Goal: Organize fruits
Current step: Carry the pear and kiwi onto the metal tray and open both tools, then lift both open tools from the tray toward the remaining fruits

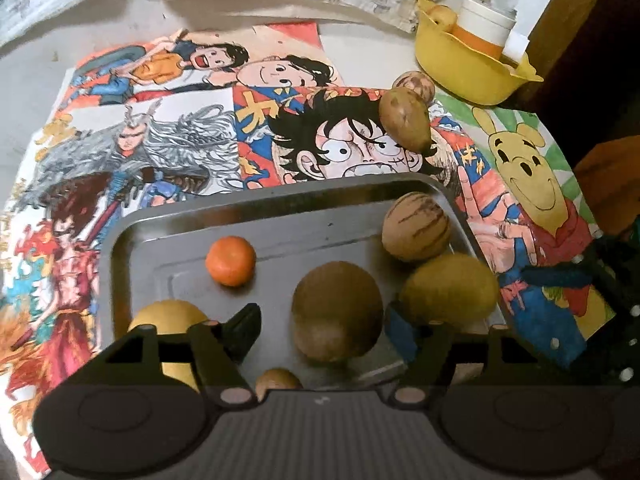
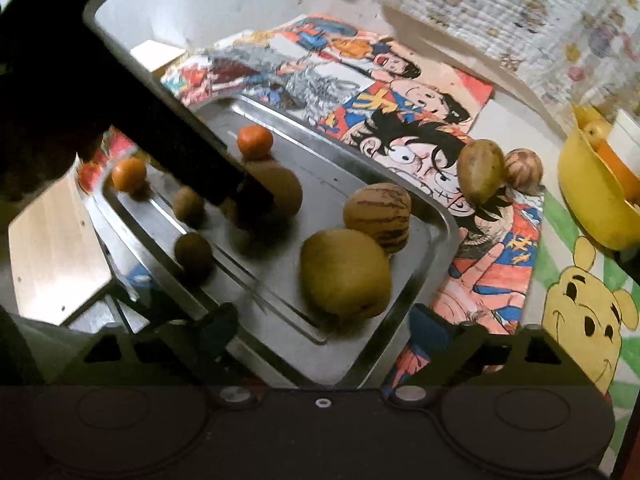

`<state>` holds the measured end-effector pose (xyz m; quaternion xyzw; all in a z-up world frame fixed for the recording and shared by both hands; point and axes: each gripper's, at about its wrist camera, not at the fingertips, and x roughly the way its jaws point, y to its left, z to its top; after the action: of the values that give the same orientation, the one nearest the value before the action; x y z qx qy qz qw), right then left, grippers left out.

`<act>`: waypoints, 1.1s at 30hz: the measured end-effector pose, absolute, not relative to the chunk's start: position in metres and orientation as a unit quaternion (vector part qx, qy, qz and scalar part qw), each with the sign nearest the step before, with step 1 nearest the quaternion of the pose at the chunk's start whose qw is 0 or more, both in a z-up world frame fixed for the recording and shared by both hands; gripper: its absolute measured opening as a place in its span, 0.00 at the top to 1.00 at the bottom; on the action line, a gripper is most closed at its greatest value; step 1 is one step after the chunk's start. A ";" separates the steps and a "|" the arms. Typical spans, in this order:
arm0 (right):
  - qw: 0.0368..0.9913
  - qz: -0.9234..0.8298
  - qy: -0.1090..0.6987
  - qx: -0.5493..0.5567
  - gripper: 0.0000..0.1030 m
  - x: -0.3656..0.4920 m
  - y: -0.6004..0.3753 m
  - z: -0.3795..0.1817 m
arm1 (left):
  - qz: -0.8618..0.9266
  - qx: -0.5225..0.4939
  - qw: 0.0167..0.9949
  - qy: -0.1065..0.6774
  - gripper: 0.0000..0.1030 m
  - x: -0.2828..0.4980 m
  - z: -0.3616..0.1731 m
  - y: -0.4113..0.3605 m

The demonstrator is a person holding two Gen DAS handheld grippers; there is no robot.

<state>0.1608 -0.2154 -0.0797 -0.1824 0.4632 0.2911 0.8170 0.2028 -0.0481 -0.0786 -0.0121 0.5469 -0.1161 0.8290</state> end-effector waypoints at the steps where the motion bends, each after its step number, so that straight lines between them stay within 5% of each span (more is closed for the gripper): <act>1: 0.819 0.290 0.462 -0.179 0.04 0.158 -0.217 -0.077 | -0.114 -0.011 0.831 0.544 0.22 0.199 -0.075 -0.047; 16: 0.806 0.290 0.492 -0.155 0.01 0.139 -0.213 -0.072 | -0.061 0.036 0.838 0.542 0.01 0.124 -0.059 -0.021; 33: 0.848 0.203 0.470 -0.140 0.01 0.145 -0.231 -0.060 | -0.008 0.061 0.829 0.556 0.01 0.111 -0.055 -0.003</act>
<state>0.1455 -0.2307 -0.0604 -0.1396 0.4702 0.2028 0.8475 0.1111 -0.0028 -0.0549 0.0610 0.5561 -0.0085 0.8288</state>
